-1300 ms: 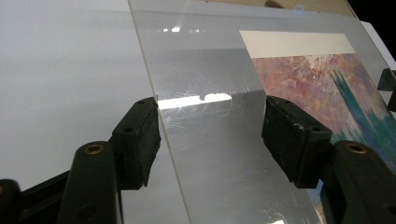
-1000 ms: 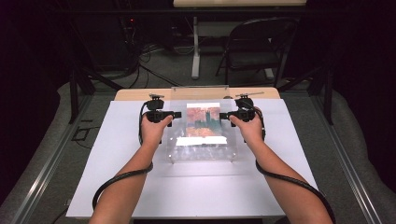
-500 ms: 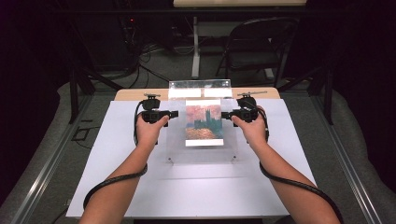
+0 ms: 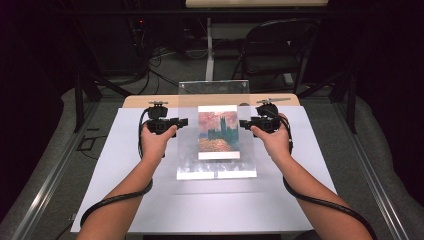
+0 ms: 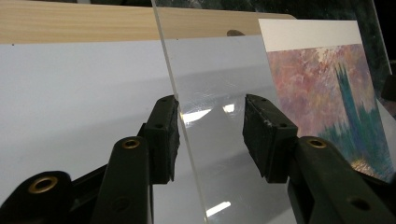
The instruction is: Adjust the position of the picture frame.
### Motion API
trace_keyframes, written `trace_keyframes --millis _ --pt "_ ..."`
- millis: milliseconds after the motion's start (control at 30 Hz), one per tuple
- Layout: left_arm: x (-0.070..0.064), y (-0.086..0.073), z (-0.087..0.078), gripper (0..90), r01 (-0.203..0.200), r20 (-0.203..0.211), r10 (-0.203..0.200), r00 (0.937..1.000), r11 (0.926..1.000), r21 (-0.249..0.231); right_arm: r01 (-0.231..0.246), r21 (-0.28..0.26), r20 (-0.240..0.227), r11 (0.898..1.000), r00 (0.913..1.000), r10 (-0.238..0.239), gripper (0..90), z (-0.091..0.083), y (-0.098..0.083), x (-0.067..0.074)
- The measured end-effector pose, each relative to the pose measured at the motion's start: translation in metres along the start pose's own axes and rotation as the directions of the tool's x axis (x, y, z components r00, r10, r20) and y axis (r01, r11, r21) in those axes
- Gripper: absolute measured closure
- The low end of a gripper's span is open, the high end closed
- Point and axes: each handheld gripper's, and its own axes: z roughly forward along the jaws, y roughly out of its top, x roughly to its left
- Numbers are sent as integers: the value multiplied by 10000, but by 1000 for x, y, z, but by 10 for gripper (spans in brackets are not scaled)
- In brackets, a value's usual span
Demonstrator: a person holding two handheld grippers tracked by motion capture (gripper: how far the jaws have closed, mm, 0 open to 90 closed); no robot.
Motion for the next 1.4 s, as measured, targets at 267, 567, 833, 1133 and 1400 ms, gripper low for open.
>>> trace_keyframes --millis 267,567,833,1133,1400 --pt "-5 -3 -13 593 -182 107 185 9998 9995 -260 190 -309 -12 9993 9998 -191 497 -15 -4 5" --pt "-7 -9 -26 641 -252 439 280 9986 9977 -624 566 -451 -4 9974 9984 -566 531 -30 -7 10" --pt "-13 -15 -39 664 -601 521 645 9966 9947 -828 966 -693 -9 9929 9953 -969 559 -43 -12 15" --pt "-20 -25 -58 707 -864 743 951 9927 9899 -1126 1293 -1148 6 9849 9915 -1301 611 -63 -23 23" --pt "-25 -35 -75 739 -1088 967 1214 9879 9860 -1262 1511 -1370 13 9790 9883 -1524 657 -82 -33 31"
